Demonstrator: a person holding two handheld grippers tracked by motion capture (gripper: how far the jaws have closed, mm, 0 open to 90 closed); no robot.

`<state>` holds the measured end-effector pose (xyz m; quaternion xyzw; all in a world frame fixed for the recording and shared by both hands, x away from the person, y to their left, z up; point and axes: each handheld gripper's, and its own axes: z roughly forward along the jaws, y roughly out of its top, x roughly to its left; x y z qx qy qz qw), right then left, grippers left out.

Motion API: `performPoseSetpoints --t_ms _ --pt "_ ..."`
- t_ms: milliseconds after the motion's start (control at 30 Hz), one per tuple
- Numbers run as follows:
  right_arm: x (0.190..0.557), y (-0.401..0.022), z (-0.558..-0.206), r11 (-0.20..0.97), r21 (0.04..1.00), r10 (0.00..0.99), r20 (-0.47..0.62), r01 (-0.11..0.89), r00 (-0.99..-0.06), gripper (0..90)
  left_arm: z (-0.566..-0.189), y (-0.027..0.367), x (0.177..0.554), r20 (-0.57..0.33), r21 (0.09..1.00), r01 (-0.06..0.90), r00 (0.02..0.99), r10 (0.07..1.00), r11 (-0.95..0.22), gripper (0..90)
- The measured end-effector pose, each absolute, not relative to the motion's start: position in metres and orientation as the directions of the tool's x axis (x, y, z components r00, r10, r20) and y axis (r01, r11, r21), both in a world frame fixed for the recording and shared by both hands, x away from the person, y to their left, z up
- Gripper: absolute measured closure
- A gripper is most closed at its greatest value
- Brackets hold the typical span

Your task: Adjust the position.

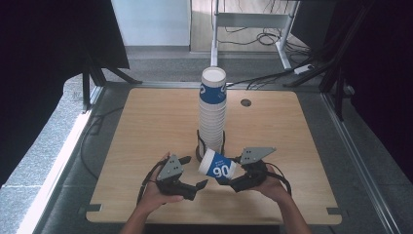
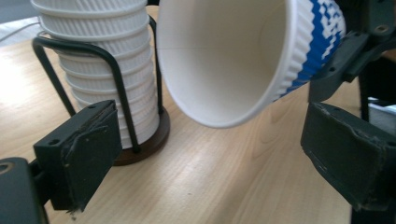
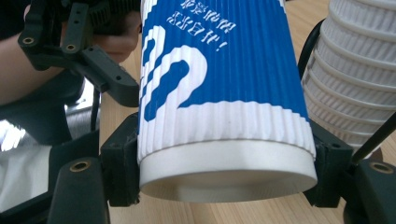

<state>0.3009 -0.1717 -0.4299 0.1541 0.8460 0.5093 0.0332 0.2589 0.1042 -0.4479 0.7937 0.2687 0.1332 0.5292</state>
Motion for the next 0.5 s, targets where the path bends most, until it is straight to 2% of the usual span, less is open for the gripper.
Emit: performPoseSetpoints --t_ms 267,500 --pt "0.296 -0.172 -0.445 0.341 0.905 0.333 0.136 0.254 -0.933 28.8 -0.448 0.107 0.256 -0.114 0.911 0.317 0.81 0.576 -0.265 5.9" --pt "0.295 -0.175 -0.456 0.274 0.923 0.361 0.161 0.27 -0.918 28.8 -0.452 0.114 0.257 -0.2 0.905 0.372 0.797 0.57 -0.204 6.0"
